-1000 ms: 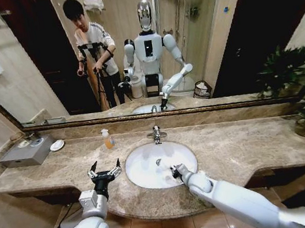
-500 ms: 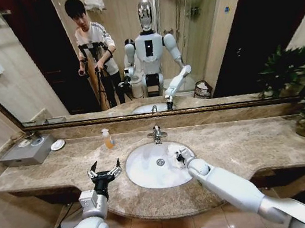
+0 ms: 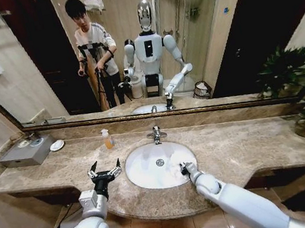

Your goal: Pick up the towel from the sink counter and wipe the mirror surface.

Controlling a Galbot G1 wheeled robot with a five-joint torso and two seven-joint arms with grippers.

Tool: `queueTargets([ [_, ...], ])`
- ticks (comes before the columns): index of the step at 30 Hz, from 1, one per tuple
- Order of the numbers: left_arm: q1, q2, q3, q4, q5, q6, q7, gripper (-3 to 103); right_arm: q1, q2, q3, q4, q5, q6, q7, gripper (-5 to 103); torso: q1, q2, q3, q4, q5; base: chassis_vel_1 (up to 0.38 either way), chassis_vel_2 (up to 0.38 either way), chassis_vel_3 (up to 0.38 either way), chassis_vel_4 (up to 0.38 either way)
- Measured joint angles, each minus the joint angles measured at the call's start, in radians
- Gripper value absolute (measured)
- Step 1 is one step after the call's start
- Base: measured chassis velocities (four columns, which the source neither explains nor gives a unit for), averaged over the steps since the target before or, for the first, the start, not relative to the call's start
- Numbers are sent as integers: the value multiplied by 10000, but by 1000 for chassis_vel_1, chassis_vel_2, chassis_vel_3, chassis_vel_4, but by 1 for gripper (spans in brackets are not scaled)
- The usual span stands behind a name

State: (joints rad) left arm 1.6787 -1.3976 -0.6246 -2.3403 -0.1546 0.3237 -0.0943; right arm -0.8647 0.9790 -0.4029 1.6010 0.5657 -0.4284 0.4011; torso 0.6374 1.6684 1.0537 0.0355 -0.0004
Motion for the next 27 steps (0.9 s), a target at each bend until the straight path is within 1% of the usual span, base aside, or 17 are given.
queueTargets([
  [1,0,1,-1,0,0,0,0,100,111,156,-47,-4,10,-18,36,8,0,-1,1,-3,4,0,0,0,0],
  [2,0,1,-1,0,0,0,0,100,111,156,-47,-4,10,-18,36,8,0,-1,1,-3,4,0,0,0,0],
  [4,0,0,1,0,0,0,0,100,490,489,-48,-139,31,-31,68,8,0,-1,1,2,3,0,0,0,0],
  [6,0,0,0,0,0,0,0,100,772,651,-60,-257,81,-51,79,8,1,-1,1,10,3,0,0,0,0],
  [11,0,0,0,0,0,0,0,100,1004,640,-106,-307,171,-129,67,8,1,-2,1,6,4,0,0,0,0],
  [14,0,0,0,0,0,0,0,100,1128,562,36,-660,287,-245,-290,8,0,-1,1,1,3,0,0,0,0],
  [18,0,0,0,0,0,0,0,100,1176,623,287,-957,464,-353,-532,8,0,-2,1,3,4,0,0,0,0],
  [19,0,1,0,0,0,0,0,100,1167,577,299,-900,641,-521,-515,8,1,-2,1,6,6,0,0,0,0],
  [20,0,1,0,0,0,0,0,100,1167,577,299,-900,641,-521,-515,8,1,-2,1,6,6,0,0,0,0],
  [21,0,0,0,0,0,0,0,100,1112,450,295,-716,796,-722,-505,8,1,-2,1,8,7,0,0,0,0],
  [23,0,0,0,0,0,0,0,100,814,23,230,-29,1124,-1285,-444,8,1,-2,0,4,4,0,0,0,0],
  [24,0,0,0,0,0,0,0,100,814,23,230,-29,1124,-1285,-444,8,1,-2,0,4,4,0,0,0,0],
  [27,-1,1,0,0,0,0,0,100,487,-414,-69,912,1625,-1842,-143,8,-2,-1,-1,-2,3,0,0,0,0],
])
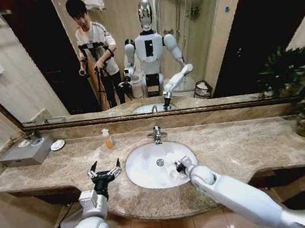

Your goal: Pick up the towel from the sink counter and wipe the mirror surface.

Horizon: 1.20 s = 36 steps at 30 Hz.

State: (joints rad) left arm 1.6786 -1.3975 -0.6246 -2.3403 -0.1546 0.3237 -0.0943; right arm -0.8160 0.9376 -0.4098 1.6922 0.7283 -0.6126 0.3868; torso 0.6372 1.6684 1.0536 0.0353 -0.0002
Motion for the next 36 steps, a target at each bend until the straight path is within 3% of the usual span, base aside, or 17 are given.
queueTargets([
  [12,0,-1,0,0,0,0,0,100,1720,892,-583,-1133,414,-103,151,8,3,-1,2,10,0,0,0,0,0],
  [18,0,-1,0,0,0,0,-1,100,1867,772,-466,-1477,605,-201,-45,8,3,-1,2,5,1,0,0,0,0],
  [23,0,0,-1,0,0,0,0,100,1218,169,-645,-419,605,-313,-76,8,1,0,1,3,1,0,0,0,0],
  [28,0,-1,0,0,0,0,0,100,993,83,-859,31,614,-309,49,8,0,0,1,3,1,0,0,0,0],
  [36,1,-1,0,0,0,0,-1,100,1742,923,-730,-1227,361,301,122,8,1,0,1,11,0,0,0,0,0],
])
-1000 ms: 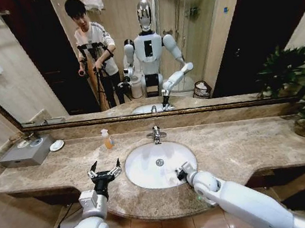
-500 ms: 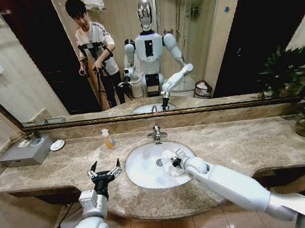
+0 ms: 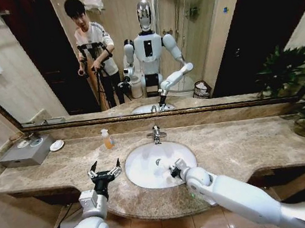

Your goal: Pick up the towel from the sink counter and wipe the mirror surface.

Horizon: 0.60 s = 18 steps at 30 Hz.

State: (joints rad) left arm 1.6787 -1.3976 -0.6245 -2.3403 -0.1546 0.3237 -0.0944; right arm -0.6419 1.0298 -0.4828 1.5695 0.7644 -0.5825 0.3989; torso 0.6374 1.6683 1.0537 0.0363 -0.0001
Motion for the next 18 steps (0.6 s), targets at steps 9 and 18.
queueTargets([
  [9,-1,0,0,0,0,0,0,100,-363,118,-34,327,-333,739,-365,8,1,0,0,-6,1,0,0,0,0],
  [18,-1,0,0,0,0,0,0,100,-947,-578,339,2031,-291,823,203,8,0,0,0,-4,1,0,0,0,0],
])
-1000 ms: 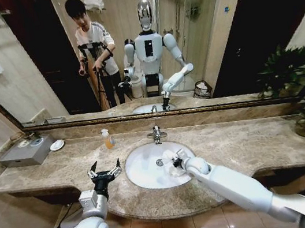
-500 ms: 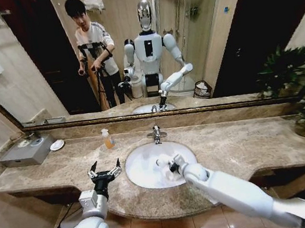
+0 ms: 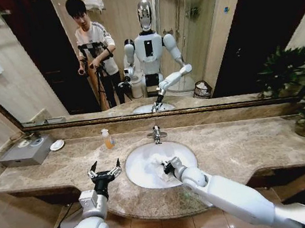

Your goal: Pick up the towel from the sink counter and wipe the mirror surface.

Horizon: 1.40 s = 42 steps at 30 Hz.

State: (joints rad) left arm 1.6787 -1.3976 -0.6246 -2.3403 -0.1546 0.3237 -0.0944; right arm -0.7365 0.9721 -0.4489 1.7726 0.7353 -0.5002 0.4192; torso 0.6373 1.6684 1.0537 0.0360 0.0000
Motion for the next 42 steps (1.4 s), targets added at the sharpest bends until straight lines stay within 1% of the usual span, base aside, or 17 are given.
queueTargets([
  [1,0,0,0,0,0,0,0,100,0,0,0,0,0,0,0,8,0,0,0,0,0,0,0,0,0],
  [4,0,1,-3,0,0,1,-1,100,-639,-721,727,1354,148,-19,452,8,1,0,0,-2,-2,0,0,0,0],
  [5,0,1,-3,0,0,1,-1,100,-639,-721,727,1354,148,-19,452,8,1,0,0,-2,-2,0,0,0,0],
  [8,0,0,0,0,0,0,0,100,-1749,-1572,1633,2643,120,-14,798,8,0,0,-1,-1,3,0,0,0,0],
  [10,1,0,0,1,0,0,-1,100,-1986,-1761,1814,2883,77,0,863,8,-1,1,-1,-6,1,0,0,0,0],
  [11,0,0,0,0,0,1,0,100,-2383,-2170,2195,3372,-48,118,1040,8,-2,1,-1,-7,1,0,0,0,0],
  [14,0,1,-1,0,0,0,0,100,-2387,-2497,2520,3679,-191,278,1151,8,-3,2,-1,-7,-3,0,0,0,0],
  [16,0,1,0,0,0,0,0,100,-2187,-2517,2683,3656,-250,295,1089,8,-3,2,-1,-5,2,0,0,0,0],
  [17,0,1,0,0,0,0,0,100,-1937,-2525,3117,3528,-380,285,839,8,-1,1,-1,8,4,0,0,0,0],
  [18,0,0,-2,0,0,0,0,100,-1833,-2581,3841,3311,-577,164,509,8,1,1,0,9,1,0,0,0,0],
  [20,1,0,0,0,0,0,0,100,-1834,-2631,4244,3170,-742,87,304,8,1,1,0,9,0,0,0,0,0],
  [22,0,0,0,0,0,0,0,100,-1929,-2802,5295,2635,-1256,6,-476,8,3,1,0,-1,-3,0,0,0,0],
  [23,0,0,0,0,0,0,0,100,-1929,-2802,5295,2635,-1256,6,-476,8,3,1,0,-1,-3,0,0,0,0],
  [26,0,0,0,0,0,0,0,100,-2009,-2923,6185,1775,-1328,-327,-783,8,2,1,0,-5,2,0,0,0,0],
  [28,0,0,0,0,0,0,0,100,-2032,-2928,6258,1674,-1313,-415,-798,8,1,1,0,-3,2,0,0,0,0],
  [36,0,0,0,0,0,0,0,100,-2446,-2631,6665,954,-355,-1882,-300,8,0,1,0,-1,-1,0,0,0,0],
  [42,0,0,0,0,0,0,0,100,-2437,-1999,6393,93,-418,-2076,-67,8,0,0,0,-1,3,0,0,0,0],
])
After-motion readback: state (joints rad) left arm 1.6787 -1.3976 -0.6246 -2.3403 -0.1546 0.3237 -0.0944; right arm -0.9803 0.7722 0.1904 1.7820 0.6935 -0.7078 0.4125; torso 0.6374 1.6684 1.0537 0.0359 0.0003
